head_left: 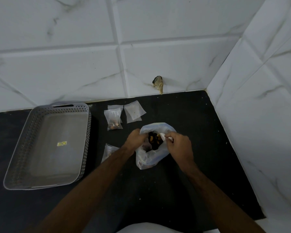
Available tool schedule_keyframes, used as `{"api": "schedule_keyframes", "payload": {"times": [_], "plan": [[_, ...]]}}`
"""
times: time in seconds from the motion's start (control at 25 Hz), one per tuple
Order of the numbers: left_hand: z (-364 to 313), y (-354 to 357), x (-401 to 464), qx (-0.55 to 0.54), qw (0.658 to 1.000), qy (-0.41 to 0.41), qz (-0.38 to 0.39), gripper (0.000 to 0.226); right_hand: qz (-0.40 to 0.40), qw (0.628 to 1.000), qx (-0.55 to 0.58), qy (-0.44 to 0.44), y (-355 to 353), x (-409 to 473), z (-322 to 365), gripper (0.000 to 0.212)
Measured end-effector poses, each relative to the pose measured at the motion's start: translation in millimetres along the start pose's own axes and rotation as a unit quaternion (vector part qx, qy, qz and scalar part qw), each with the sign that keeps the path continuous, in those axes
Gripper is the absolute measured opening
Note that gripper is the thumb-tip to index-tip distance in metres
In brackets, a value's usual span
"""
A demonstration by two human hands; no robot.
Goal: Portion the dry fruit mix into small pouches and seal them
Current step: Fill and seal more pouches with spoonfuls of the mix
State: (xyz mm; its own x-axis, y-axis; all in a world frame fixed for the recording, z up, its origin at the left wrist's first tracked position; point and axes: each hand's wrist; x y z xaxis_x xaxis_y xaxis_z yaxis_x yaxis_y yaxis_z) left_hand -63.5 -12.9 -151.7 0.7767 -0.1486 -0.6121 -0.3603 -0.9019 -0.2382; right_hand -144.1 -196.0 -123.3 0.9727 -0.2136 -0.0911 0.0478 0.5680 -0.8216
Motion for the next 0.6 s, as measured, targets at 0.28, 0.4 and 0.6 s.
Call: {"api": "schedule_keyframes", "payload": {"times": [0.28, 0.4, 0.6], "plan": [[-3, 2, -6, -0.096, 0.994, 0.008, 0.060, 0.020, -0.016, 0.993, 0.100, 0.064, 5, 2, -2, 0.017], [-5, 2, -6, -0.139, 0.987, 0.003, 0.075, 0.025, 0.001, 0.982, 0.153, 0.112, 7, 7, -3, 0.017], [-4, 1, -7, -0.120, 0.988, 0.022, 0.090, 0.036, -0.015, 0.945, 0.257, 0.202, 7, 9, -8, 0.015]]}}
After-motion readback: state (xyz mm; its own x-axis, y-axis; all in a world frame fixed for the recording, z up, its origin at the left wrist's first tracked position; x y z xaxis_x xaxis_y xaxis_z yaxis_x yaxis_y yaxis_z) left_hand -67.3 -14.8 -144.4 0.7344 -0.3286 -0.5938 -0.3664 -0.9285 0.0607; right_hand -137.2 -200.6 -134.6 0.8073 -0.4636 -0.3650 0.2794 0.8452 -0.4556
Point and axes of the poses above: each hand's wrist, its own x-axis towards the middle knuckle, its own y-axis out of the palm, z = x × y, and after that the axes turned 3 degrees about -x, right-handed
